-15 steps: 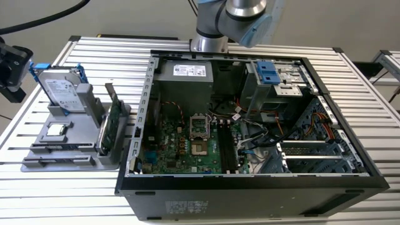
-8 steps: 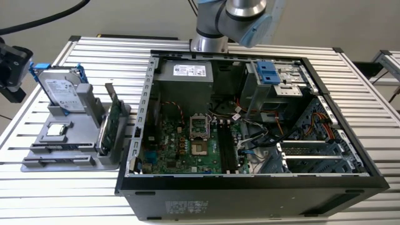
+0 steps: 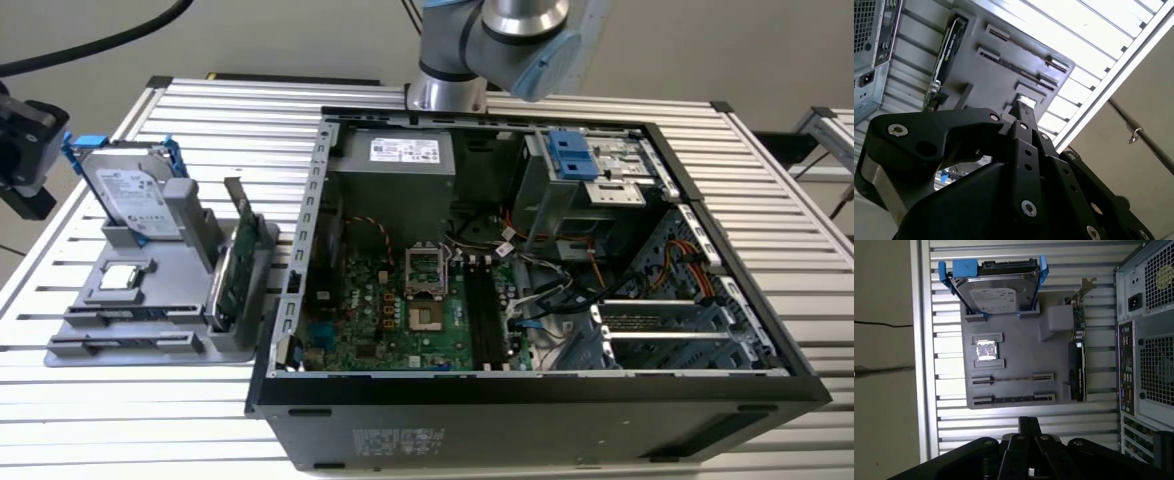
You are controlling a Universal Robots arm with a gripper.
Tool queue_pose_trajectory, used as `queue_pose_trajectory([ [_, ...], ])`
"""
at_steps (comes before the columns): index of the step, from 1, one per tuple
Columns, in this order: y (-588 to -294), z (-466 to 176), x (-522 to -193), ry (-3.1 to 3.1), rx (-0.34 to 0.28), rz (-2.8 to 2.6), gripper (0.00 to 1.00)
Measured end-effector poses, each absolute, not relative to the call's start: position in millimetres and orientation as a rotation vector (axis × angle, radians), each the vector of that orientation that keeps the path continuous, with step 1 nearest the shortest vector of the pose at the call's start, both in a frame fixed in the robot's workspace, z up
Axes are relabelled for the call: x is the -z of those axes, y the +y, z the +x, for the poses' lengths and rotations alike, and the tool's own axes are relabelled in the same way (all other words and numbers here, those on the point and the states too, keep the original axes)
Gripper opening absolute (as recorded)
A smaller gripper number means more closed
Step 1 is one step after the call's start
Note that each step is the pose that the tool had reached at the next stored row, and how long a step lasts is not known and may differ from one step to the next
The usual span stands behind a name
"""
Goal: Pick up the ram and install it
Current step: 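Pick up the ram and move it above insertion slot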
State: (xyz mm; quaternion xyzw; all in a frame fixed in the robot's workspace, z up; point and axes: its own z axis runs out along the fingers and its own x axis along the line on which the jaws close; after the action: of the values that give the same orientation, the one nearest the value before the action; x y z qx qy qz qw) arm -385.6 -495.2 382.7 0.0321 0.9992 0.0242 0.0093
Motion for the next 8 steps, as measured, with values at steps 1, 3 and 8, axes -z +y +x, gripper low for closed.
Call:
queue_pose_trajectory([
  [1, -495.2, -385.6, -382.6, 3.12, -0.075, 0.11, 0.0],
  [3, -495.3, -385.6, -382.6, 3.119, -0.075, 0.131, 0.0],
  [8, -495.6, -385.7, -382.7, 3.116, -0.075, 0.181, 0.0],
])
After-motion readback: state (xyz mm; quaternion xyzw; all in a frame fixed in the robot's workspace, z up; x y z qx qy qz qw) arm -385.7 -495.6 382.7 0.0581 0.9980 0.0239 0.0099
